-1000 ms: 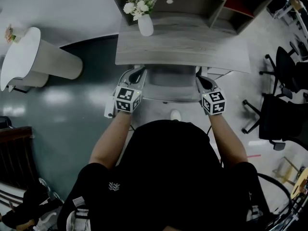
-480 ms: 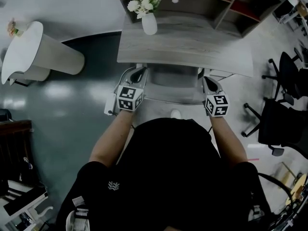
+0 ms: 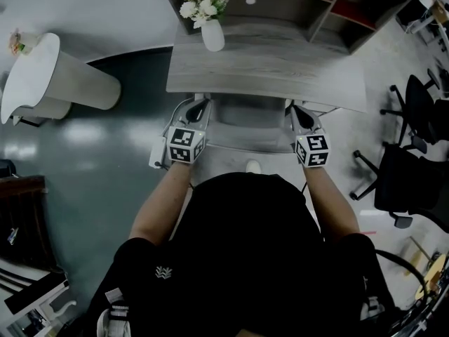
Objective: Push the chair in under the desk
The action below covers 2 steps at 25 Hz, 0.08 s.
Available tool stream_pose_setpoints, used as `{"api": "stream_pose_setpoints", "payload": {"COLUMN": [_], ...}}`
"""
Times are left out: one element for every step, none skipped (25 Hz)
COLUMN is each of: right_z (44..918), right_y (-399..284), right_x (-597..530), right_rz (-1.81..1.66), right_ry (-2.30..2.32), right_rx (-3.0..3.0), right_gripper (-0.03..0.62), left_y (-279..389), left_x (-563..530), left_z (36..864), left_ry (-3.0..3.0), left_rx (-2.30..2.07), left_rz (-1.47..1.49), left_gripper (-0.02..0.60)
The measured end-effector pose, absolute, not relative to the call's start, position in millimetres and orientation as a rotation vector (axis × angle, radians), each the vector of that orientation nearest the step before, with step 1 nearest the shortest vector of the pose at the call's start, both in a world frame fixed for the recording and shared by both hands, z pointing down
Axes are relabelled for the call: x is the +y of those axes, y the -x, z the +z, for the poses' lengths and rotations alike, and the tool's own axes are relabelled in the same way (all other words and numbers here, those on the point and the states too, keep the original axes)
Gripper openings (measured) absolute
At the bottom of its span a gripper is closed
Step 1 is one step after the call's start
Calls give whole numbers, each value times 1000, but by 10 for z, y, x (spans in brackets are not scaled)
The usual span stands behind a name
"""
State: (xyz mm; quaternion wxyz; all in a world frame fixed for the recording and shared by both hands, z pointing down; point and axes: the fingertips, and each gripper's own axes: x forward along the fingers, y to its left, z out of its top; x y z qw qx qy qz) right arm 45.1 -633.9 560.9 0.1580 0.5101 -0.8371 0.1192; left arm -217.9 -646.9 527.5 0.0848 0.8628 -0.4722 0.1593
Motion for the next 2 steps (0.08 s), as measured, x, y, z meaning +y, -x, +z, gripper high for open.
{"api": "stream_pose_setpoints", "payload": {"right_z": [5604,5602], "right_y": [-453,-457], "right_x": [-6347,-6355], "right_rz": [344,347], "right_ry": [-1459,-1460], "right_rx": [-2397,-2399], "right_gripper": [2,2], "left_y": [2153,2126], "left_x": [-6462,-6455], "left_z": [5277,5279], "left_ry": [-2573,-2575], "left_rx": [-1406,-1404], "left_rz": [474,473], "left_gripper": [6,6]}}
